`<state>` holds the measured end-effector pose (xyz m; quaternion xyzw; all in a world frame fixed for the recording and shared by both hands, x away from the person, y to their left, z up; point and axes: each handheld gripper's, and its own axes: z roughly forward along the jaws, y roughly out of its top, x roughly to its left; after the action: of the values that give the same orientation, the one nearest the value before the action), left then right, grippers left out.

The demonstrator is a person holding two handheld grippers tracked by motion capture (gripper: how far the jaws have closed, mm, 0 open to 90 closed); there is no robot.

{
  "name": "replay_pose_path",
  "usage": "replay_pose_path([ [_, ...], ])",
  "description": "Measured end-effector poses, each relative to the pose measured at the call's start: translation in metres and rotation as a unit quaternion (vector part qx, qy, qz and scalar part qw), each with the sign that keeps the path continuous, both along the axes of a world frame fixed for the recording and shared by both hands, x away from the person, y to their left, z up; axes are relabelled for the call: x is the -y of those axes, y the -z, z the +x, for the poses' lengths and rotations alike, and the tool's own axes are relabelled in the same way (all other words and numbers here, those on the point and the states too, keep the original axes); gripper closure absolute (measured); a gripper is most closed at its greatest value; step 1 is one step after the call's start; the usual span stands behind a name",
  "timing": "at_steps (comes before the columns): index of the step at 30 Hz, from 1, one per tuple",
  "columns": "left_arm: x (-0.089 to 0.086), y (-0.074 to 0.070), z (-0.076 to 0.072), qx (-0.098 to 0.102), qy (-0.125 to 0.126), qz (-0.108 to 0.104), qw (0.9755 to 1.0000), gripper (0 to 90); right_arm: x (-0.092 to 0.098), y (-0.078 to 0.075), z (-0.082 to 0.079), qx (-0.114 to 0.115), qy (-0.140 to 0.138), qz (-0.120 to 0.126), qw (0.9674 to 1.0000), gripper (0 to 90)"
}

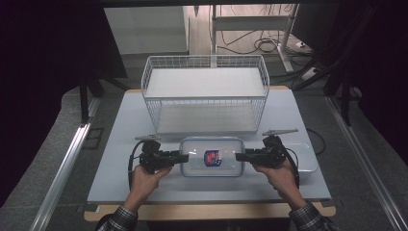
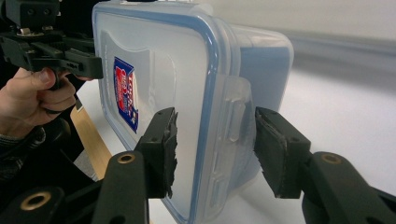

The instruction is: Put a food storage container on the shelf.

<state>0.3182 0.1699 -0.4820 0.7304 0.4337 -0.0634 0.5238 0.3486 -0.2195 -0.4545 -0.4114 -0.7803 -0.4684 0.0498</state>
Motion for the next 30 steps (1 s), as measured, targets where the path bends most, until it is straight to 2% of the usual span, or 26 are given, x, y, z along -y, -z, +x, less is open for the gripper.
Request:
replay_pose_path([
  [5, -0.001, -0.011, 0.001, 0.012, -0.001, 0.004, 0.9999, 53.0, -0.001, -0.009, 0.002, 0.016, -0.004, 0.002, 0.9999, 50.8],
  [13, -0.004, -0.038, 0.009, 0.036, -0.007, 0.01, 0.9993, 53.2, -0.003, -0.029, 0.012, 0.039, -0.008, 0.015, 0.9991, 50.8],
  [14, -0.004, -0.045, 0.011, 0.041, -0.009, 0.013, 0.999, 53.2, -0.003, -0.035, 0.015, 0.042, -0.01, 0.016, 0.9989, 50.8],
  [17, -0.004, -0.052, 0.013, 0.046, -0.012, 0.014, 0.9988, 53.1, -0.003, -0.04, 0.018, 0.045, -0.011, 0.018, 0.9988, 50.9],
  [20, -0.005, -0.065, 0.02, 0.054, -0.014, 0.009, 0.9984, 53.1, -0.004, -0.053, 0.024, 0.056, -0.01, 0.02, 0.9982, 50.9],
  [21, -0.005, -0.065, 0.02, 0.054, -0.014, 0.009, 0.9984, 53.1, -0.004, -0.053, 0.024, 0.056, -0.01, 0.02, 0.9982, 50.9],
  [22, -0.006, -0.072, 0.023, 0.06, -0.015, 0.008, 0.998, 53.2, -0.005, -0.061, 0.026, 0.062, -0.01, 0.02, 0.9978, 50.9],
  [23, -0.006, -0.072, 0.023, 0.06, -0.015, 0.008, 0.998, 53.1, -0.005, -0.061, 0.026, 0.062, -0.01, 0.02, 0.9978, 50.9],
  [24, -0.007, -0.08, 0.026, 0.066, -0.016, 0.008, 0.9977, 53.2, -0.005, -0.069, 0.029, 0.069, -0.01, 0.02, 0.9974, 50.9],
  [25, -0.007, -0.08, 0.026, 0.066, -0.016, 0.008, 0.9977, 53.2, -0.005, -0.069, 0.029, 0.069, -0.01, 0.02, 0.9974, 50.9],
  [30, -0.011, -0.103, 0.035, 0.081, -0.023, 0.006, 0.9964, 53.1, -0.008, -0.093, 0.041, 0.086, -0.007, 0.031, 0.9958, 50.9],
])
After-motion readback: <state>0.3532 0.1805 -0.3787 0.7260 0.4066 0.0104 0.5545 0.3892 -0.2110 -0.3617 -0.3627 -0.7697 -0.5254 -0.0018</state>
